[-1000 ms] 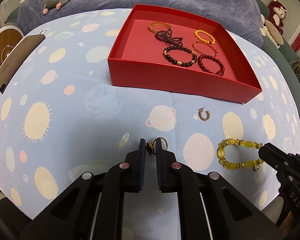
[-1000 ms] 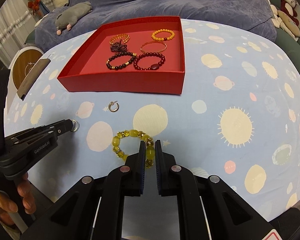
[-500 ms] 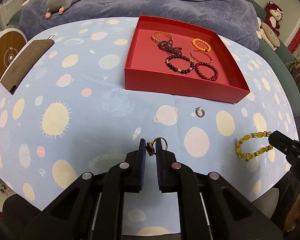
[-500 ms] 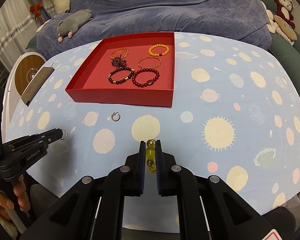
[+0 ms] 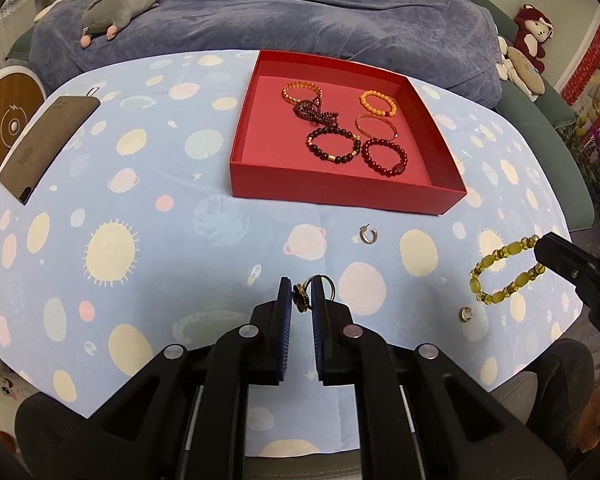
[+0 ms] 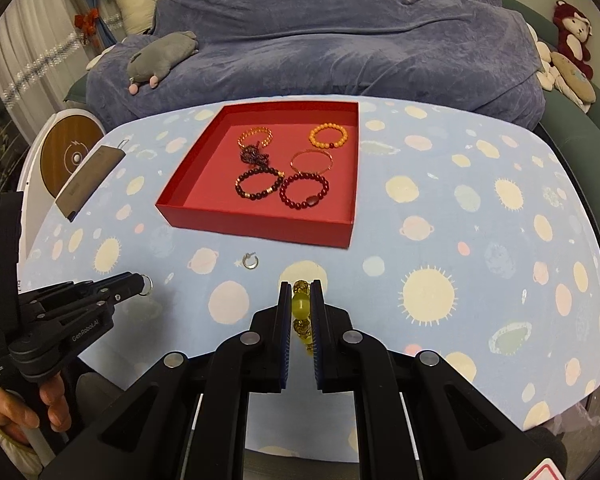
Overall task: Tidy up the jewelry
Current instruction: 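Lower the ring and yellow bracelet into the red box and open both grippers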
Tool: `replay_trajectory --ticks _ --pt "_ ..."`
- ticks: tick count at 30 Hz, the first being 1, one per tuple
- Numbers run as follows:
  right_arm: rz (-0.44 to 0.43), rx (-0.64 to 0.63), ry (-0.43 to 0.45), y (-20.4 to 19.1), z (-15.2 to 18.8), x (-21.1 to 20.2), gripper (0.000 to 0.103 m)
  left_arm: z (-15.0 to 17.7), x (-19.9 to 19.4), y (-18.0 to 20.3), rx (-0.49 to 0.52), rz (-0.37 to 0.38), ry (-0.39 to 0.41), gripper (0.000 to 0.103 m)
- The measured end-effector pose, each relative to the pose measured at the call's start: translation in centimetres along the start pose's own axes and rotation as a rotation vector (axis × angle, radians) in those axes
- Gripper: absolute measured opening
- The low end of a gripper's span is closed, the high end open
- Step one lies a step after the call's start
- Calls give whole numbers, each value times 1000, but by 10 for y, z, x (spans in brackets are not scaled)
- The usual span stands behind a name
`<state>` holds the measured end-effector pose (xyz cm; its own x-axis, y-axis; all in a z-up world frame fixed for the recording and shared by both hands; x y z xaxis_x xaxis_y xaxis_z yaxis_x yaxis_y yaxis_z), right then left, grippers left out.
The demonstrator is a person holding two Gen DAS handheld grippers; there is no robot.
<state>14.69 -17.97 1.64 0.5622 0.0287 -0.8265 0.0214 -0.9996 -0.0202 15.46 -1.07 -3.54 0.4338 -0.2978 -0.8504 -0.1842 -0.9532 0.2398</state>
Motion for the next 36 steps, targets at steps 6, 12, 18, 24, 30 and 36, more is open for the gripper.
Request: replay_trajectory --ticks 6,12,18,24,30,36 --pt "-71 -4 68 -24 -66 -5 9 -53 -7 10 15 22 54 10" --pt "-145 10 113 -48 -122 4 9 -110 -9 19 33 57 110 10" --pt "-163 56 49 -49 -126 53 9 -134 19 18 28 80 101 10" --pt "-81 38 -82 -31 -85 115 9 -117 72 14 61 54 -1 10" --pt "-32 43 -148 -9 -54 144 9 -96 105 6 76 19 -70 10" --pt "-42 51 -162 -11 -50 155 9 -92 119 0 49 6 -99 10"
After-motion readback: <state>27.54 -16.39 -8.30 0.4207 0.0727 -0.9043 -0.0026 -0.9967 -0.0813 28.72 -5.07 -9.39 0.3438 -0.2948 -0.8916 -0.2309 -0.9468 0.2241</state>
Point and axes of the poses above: each gripper's, at about its wrist camera, not at the fingertips, and x roughly the way its jaws point, y to its right, z to its underside, the point moved 10 cm from there along x, roughly the way its jaws point, and after that the axes turned 6 degrees about z, right-handed, at the moved point
